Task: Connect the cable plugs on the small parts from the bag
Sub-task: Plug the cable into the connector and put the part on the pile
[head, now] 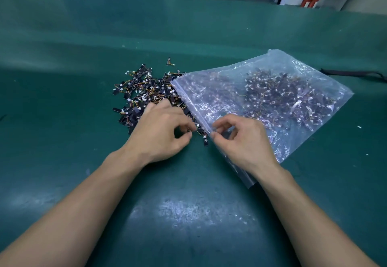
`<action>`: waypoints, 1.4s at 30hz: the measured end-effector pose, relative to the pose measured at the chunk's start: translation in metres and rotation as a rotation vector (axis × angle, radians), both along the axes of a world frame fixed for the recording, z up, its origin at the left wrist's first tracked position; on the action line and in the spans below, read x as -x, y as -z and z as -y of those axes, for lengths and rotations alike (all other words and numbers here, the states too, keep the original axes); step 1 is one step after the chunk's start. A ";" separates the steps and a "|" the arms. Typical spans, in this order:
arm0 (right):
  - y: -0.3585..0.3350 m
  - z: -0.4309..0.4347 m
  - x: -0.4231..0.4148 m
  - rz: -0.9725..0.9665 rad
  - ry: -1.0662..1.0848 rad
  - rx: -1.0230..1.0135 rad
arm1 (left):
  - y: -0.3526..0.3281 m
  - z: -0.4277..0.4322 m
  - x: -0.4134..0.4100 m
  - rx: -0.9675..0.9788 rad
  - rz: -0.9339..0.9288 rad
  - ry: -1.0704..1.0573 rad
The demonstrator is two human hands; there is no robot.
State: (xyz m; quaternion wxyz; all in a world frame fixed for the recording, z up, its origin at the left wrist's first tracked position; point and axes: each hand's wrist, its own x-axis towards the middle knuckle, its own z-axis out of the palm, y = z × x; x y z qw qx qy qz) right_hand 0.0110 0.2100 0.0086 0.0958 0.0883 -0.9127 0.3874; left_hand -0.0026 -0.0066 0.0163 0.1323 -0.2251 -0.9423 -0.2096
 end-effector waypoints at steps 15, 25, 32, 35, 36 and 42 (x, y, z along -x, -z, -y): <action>0.003 -0.002 0.000 0.009 0.006 0.040 | 0.009 -0.016 0.003 -0.036 -0.009 -0.089; 0.003 -0.003 0.001 0.037 0.012 0.053 | 0.008 -0.019 0.001 -0.065 0.011 -0.107; 0.003 -0.004 0.001 0.002 -0.024 0.039 | -0.005 -0.008 -0.006 -0.195 -0.035 -0.045; 0.002 -0.003 0.000 -0.049 -0.109 -0.006 | -0.013 -0.005 -0.009 -0.161 -0.145 0.029; 0.002 -0.003 0.000 -0.057 -0.136 -0.019 | -0.015 -0.005 -0.009 -0.147 -0.184 0.045; 0.004 0.000 0.001 -0.122 -0.220 0.044 | -0.017 -0.006 -0.011 -0.146 -0.326 0.089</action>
